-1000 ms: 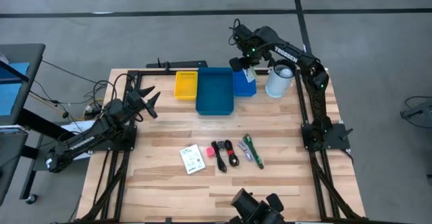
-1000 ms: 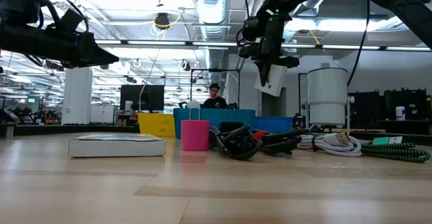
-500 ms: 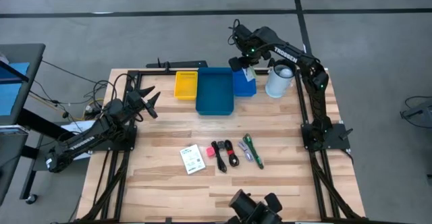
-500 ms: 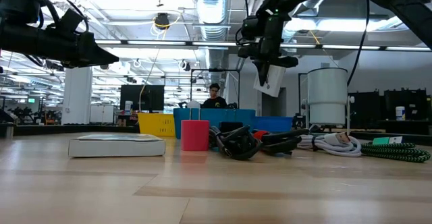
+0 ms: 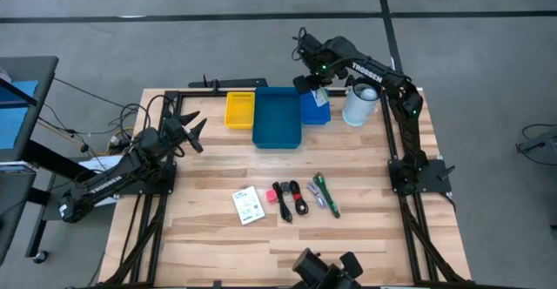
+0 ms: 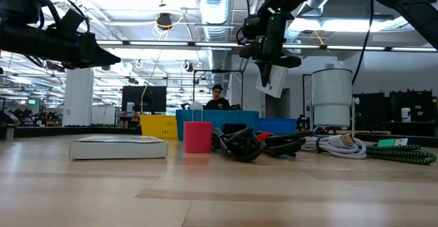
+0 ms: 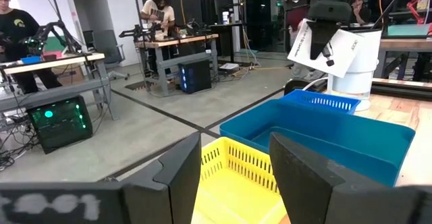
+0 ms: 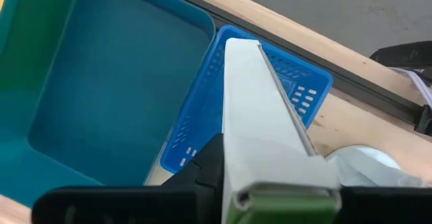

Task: Pick and place items into bin
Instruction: Put the right white card reader box into the blue bin

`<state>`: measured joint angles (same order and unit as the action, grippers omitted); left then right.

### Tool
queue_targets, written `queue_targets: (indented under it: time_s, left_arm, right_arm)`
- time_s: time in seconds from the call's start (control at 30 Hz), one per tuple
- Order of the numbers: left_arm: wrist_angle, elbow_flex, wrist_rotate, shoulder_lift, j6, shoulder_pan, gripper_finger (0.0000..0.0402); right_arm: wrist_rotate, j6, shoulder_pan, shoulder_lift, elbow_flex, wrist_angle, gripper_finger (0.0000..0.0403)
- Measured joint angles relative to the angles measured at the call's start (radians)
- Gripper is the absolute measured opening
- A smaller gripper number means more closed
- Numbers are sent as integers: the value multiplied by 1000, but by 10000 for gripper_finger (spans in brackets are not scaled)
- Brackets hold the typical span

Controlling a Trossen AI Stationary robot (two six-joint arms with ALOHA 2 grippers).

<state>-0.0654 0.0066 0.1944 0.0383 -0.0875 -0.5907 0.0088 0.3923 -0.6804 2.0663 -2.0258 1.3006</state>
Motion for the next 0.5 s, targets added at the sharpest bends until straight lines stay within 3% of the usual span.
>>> queue_targets:
  time_s: [0.2,0.5]
  left_arm:
    - [0,0,0,0,0,0,166]
    - [0,0,0,0,-5,0,166]
  right_arm:
    - [19,3,0,0,8,3,50]
    - [19,-8,2,0,126,-29,50]
